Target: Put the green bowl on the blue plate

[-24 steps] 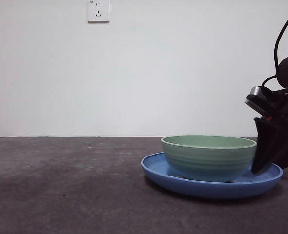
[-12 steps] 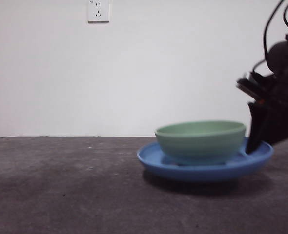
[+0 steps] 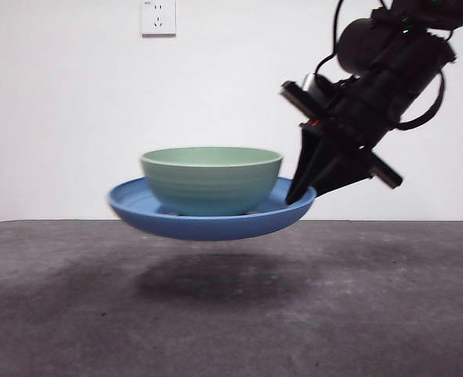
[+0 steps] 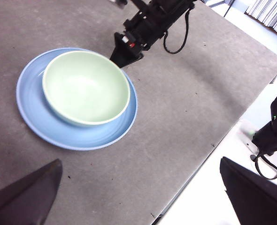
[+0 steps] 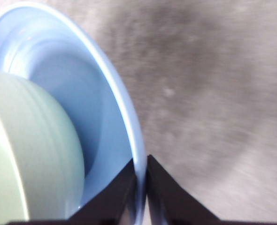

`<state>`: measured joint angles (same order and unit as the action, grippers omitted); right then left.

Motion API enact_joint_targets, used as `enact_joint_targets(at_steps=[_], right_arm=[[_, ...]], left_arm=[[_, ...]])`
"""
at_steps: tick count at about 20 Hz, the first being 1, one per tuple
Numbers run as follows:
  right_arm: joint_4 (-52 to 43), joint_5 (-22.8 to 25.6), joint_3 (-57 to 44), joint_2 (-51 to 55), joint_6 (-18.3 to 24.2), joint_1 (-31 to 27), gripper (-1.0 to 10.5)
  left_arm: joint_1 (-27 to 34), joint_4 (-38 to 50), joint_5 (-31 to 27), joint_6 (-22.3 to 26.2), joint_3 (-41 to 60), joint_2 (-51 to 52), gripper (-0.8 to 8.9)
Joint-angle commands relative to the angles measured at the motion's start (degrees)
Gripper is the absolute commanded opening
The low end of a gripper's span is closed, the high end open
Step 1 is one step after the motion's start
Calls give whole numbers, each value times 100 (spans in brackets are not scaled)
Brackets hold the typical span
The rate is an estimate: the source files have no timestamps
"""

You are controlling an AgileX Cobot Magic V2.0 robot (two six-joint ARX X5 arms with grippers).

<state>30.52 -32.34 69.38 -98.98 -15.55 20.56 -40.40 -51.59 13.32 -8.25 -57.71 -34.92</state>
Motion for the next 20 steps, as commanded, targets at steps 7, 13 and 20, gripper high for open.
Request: enact_joint_targets(at_steps=[7, 13, 20], right_arm=[[-258, 87, 136, -868, -380, 258, 9], [-341, 92, 136, -1054, -393, 256, 11], [-302, 136, 199, -949, -391, 201, 107]], left_arm=[[-33, 44, 0, 48, -57, -24, 562], [-33, 33, 0, 48, -57, -24, 562], [-33, 39, 0, 46, -57, -24, 562]])
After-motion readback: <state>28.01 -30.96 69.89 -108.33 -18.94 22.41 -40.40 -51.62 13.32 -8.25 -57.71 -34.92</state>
